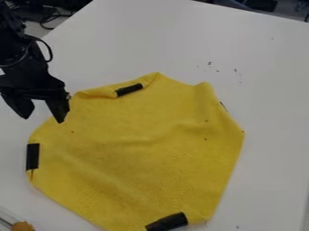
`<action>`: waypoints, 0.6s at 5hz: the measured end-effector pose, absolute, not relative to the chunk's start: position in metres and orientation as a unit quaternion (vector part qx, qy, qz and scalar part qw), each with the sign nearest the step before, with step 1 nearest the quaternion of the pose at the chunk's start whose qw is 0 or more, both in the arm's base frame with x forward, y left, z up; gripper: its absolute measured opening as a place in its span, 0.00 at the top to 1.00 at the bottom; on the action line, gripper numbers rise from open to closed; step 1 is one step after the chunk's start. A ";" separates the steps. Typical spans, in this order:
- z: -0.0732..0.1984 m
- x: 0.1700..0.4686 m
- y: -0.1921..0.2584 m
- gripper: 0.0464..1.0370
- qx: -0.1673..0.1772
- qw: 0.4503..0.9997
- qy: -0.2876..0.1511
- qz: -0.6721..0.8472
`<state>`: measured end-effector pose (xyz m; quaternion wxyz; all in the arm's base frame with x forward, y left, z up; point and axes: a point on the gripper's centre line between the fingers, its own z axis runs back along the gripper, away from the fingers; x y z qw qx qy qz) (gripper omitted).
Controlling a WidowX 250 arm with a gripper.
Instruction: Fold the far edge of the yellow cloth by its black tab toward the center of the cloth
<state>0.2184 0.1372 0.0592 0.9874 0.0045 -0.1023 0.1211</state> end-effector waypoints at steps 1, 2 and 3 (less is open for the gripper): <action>0.053 0.217 0.135 0.04 -0.001 0.988 -0.093 0.120; 0.047 0.235 0.125 0.04 0.000 0.993 -0.093 0.075; 0.044 0.252 0.119 0.04 0.005 0.994 -0.096 0.044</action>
